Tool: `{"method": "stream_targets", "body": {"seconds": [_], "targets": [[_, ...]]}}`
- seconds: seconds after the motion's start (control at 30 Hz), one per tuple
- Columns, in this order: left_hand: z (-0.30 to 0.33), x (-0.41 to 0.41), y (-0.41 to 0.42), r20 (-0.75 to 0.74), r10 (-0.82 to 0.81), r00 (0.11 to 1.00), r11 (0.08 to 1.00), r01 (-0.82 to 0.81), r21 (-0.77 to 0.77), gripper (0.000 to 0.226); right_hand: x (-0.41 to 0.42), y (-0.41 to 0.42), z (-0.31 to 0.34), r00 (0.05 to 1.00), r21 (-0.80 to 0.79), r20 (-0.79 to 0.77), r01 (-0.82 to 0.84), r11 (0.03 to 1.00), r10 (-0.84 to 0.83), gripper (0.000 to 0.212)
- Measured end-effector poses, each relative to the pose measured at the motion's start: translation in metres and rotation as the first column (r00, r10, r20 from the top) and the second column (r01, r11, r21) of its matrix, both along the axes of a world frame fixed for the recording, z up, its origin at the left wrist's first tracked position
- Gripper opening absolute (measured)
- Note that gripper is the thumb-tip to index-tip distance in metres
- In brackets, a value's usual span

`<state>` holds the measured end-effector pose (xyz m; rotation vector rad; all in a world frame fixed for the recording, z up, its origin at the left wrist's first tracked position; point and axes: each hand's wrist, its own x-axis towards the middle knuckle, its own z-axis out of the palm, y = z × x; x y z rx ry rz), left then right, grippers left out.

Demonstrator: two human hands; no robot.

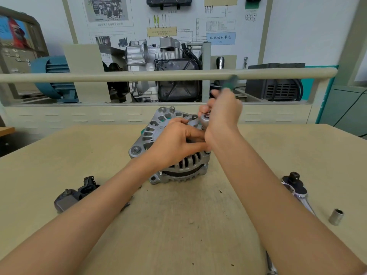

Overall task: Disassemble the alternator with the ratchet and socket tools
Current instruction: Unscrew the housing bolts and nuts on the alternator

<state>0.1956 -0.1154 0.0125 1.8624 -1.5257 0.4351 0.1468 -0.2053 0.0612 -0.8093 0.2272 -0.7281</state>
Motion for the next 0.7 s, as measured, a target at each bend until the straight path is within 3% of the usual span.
{"method": "stream_targets", "body": {"seconds": [0.03, 0.1, 0.2, 0.3, 0.4, 0.5, 0.57, 0.6, 0.63, 0.7], "targets": [[0.0, 0.0, 0.0, -0.003, 0.016, 1.0, 1.0, -0.016, -0.001, 0.039, 0.002, 0.0, -0.001, 0.993, 0.048, 0.03, 0.108, 0.993, -0.11, 0.023], [-0.002, 0.003, -0.002, -0.016, 0.013, 1.0, 1.0, -0.013, 0.008, 0.034, 0.003, -0.001, 0.0, 0.99, 0.113, 0.04, 0.128, 0.985, -0.133, 0.023], [-0.004, 0.004, -0.003, -0.031, -0.009, 0.999, 1.0, 0.009, 0.005, 0.004, -0.001, -0.006, 0.002, 0.99, 0.029, -0.019, -0.137, 0.99, 0.137, 0.025], [-0.004, 0.005, -0.002, -0.029, 0.015, 0.999, 1.0, -0.015, 0.016, 0.012, -0.007, -0.011, 0.003, 0.882, -0.169, -0.164, -0.466, 0.868, 0.442, 0.03], [-0.004, 0.006, -0.002, -0.024, -0.004, 1.0, 0.999, 0.005, 0.04, 0.01, -0.01, -0.016, 0.004, 0.809, -0.224, -0.211, -0.586, 0.778, 0.549, 0.031], [-0.004, 0.006, -0.001, -0.027, -0.007, 1.0, 0.999, 0.008, 0.034, 0.011, -0.012, -0.016, 0.005, 0.78, -0.214, -0.208, -0.625, 0.751, 0.59, 0.031], [-0.003, 0.004, -0.001, -0.02, -0.001, 1.0, 1.0, 0.001, 0.03, 0.009, -0.01, -0.011, 0.004, 0.843, -0.183, -0.177, -0.536, 0.825, 0.508, 0.03], [-0.003, 0.004, -0.001, -0.013, -0.006, 1.0, 1.0, 0.006, 0.028, 0.005, -0.007, -0.007, 0.003, 0.908, -0.14, -0.125, -0.415, 0.899, 0.399, 0.029], [-0.003, 0.004, -0.001, -0.01, -0.013, 1.0, 1.0, 0.013, 0.02, 0.01, -0.004, -0.004, 0.002, 0.969, -0.077, -0.061, -0.244, 0.967, 0.24, 0.026], [-0.002, 0.001, -0.001, 0.006, 0.007, 1.0, 1.0, -0.007, 0.009, 0.033, 0.001, -0.002, -0.001, 0.996, 0.057, 0.027, 0.085, 0.995, -0.086, 0.023]]}}
